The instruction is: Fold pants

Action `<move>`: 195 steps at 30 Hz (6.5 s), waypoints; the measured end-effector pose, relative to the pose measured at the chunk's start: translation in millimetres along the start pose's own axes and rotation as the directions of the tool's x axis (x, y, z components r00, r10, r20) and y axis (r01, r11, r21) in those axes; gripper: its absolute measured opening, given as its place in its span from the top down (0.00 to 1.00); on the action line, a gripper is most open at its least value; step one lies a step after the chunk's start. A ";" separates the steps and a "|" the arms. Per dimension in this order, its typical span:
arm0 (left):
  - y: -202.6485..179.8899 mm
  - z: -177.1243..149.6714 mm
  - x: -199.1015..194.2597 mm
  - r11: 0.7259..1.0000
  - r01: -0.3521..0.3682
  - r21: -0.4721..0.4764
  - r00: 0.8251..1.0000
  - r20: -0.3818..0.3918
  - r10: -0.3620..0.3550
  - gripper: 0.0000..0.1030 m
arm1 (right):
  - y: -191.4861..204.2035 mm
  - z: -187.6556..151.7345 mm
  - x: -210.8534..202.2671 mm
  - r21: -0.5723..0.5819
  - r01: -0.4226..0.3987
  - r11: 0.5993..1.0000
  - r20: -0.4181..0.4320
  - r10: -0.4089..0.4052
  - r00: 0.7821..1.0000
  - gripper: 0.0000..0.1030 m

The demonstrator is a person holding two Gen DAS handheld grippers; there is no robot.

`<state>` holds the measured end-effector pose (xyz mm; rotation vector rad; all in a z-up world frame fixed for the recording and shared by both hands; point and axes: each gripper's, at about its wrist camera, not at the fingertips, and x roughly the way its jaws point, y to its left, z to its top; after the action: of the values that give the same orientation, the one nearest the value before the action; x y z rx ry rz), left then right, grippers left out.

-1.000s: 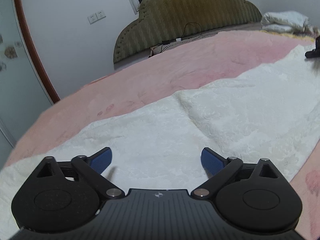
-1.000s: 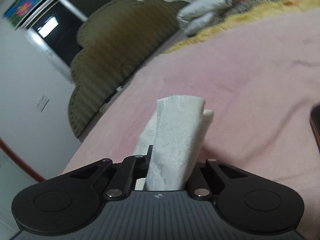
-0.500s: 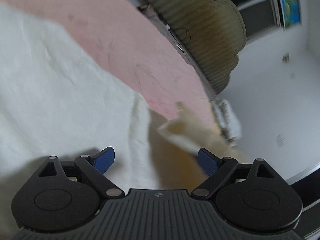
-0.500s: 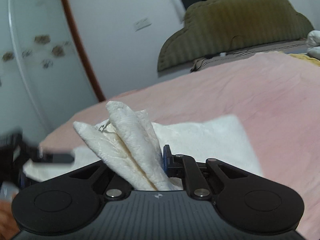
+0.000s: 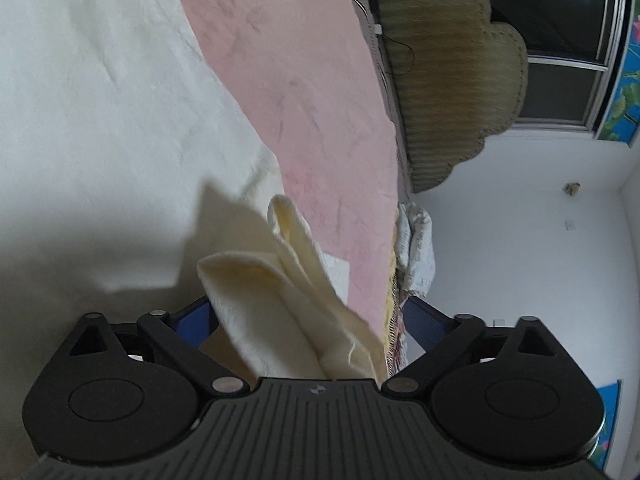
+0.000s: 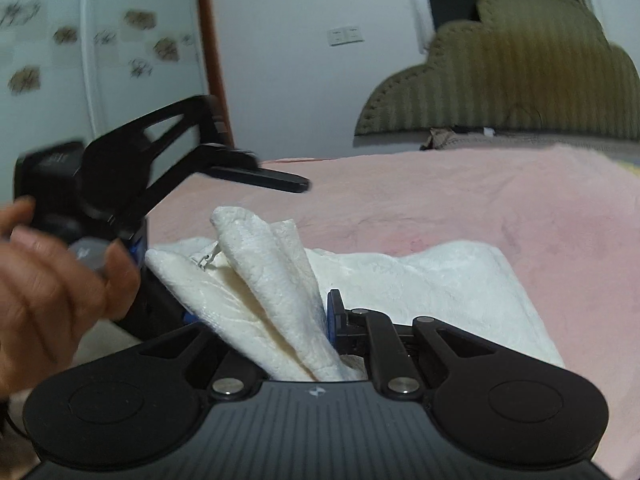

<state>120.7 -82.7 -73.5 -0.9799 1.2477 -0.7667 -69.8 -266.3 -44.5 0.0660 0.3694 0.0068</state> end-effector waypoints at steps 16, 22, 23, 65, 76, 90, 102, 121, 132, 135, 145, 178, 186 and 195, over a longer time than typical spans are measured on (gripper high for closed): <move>-47.0 -9.5 -65.6 0.796 -0.447 0.409 0.869 0.411 0.277 0.94 | 105.6 -10.9 34.9 -0.502 -0.023 0.864 0.018 0.037 0.999 0.90; -28.6 -17.0 -63.8 0.739 -0.544 0.399 0.821 0.436 0.369 0.94 | 124.0 -16.5 44.7 -0.561 -0.085 0.823 -0.102 0.033 0.994 0.87; -26.7 -17.4 -65.4 0.736 -0.545 0.402 0.820 0.438 0.368 0.93 | 123.1 -15.8 41.0 -0.547 -0.108 0.830 -0.123 0.048 0.991 0.86; -19.4 -35.9 -112.3 0.377 -0.857 0.352 0.511 0.681 0.524 0.49 | 94.1 15.0 43.8 -0.151 -0.335 0.930 -0.266 0.289 0.920 0.76; 8.1 -41.7 -171.2 0.421 -0.872 0.247 0.464 0.691 0.555 0.47 | 93.5 22.2 45.6 -0.176 -0.334 0.926 -0.256 0.285 0.924 0.76; 25.4 -47.1 -220.3 0.482 -0.853 0.198 0.466 0.703 0.537 0.47 | 149.4 25.3 40.9 -0.265 -0.471 0.842 -0.287 0.397 0.872 0.76; 56.4 -57.3 -317.3 0.649 -0.761 -0.004 0.430 0.746 0.508 0.46 | 219.5 33.5 53.0 -0.371 -0.557 0.743 -0.277 0.485 0.830 0.76; 92.5 -48.8 -371.0 0.832 -0.530 -0.164 0.498 0.734 0.462 0.85 | 296.9 4.8 71.1 -0.555 -0.586 0.590 -0.325 0.495 0.806 0.84; 118.8 -52.1 -385.1 0.897 -0.399 -0.191 0.542 0.740 0.398 0.64 | 302.1 -2.4 53.8 -0.626 -0.552 0.551 -0.296 0.487 0.822 0.32; 129.6 -49.9 -389.0 0.934 -0.301 -0.191 0.609 0.715 0.342 0.44 | 317.3 -19.7 56.6 -0.726 -0.445 0.525 -0.239 0.414 0.878 0.32; 130.8 -31.4 -362.0 0.977 -0.172 -0.124 0.709 0.673 0.210 0.24 | 334.4 -11.8 85.2 -0.691 -0.420 0.588 -0.192 0.411 0.891 0.64; -66.9 -53.7 -268.3 0.675 -0.666 0.317 0.556 0.815 0.165 0.88 | 176.1 102.3 58.7 -0.328 -0.553 0.765 -0.030 0.577 0.816 0.36; -122.8 -101.3 -171.1 0.593 -0.651 0.474 0.645 0.757 0.102 0.88 | 86.4 95.3 -6.9 -0.369 -0.444 0.817 0.064 0.499 0.864 0.35; -137.2 -138.6 -55.1 0.489 -0.628 0.605 0.741 0.657 0.140 0.87 | 10.4 68.3 -28.8 -0.310 -0.319 0.895 0.072 0.357 0.931 0.35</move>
<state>-19.6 -114.0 69.3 -0.0609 0.4573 -0.5158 -71.9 -260.8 30.1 -0.1649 0.2210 0.4026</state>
